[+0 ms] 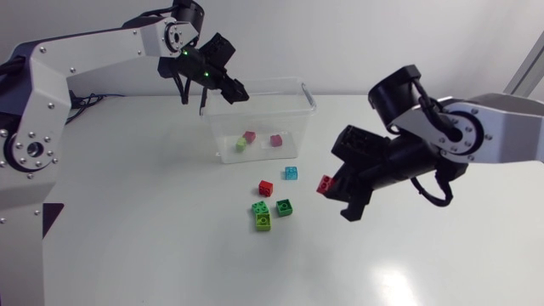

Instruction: Place the duplo bricks in the container

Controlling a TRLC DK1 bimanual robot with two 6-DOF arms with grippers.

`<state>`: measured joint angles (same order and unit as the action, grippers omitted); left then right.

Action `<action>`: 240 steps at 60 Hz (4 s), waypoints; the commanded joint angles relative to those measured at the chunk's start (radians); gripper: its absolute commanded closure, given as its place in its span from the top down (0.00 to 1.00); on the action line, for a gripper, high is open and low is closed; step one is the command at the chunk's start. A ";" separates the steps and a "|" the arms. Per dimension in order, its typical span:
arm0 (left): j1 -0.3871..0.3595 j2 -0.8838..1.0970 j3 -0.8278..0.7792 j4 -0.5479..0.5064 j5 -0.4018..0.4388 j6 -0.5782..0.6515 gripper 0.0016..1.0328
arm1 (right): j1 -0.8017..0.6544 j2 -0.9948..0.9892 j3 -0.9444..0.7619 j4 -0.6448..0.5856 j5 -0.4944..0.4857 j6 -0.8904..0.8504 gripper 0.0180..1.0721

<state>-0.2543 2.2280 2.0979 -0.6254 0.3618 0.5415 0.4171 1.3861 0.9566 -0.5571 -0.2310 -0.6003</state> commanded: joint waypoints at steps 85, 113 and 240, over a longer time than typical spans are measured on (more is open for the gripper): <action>-0.336 -0.559 -1.116 0.211 0.003 0.115 0.93 | -0.063 0.642 0.878 0.075 0.070 0.251 0.24; -0.384 -0.485 -1.178 0.342 0.003 0.186 0.93 | -0.061 0.511 0.752 0.075 0.071 0.220 0.96; -0.350 -0.249 -0.904 0.067 0.005 0.311 0.25 | 0.051 0.099 -0.075 0.264 0.104 0.240 0.95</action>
<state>-0.6113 1.9759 1.1740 -0.5220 0.3607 0.8391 0.4393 1.4422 0.8963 -0.3061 -0.1501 -0.4007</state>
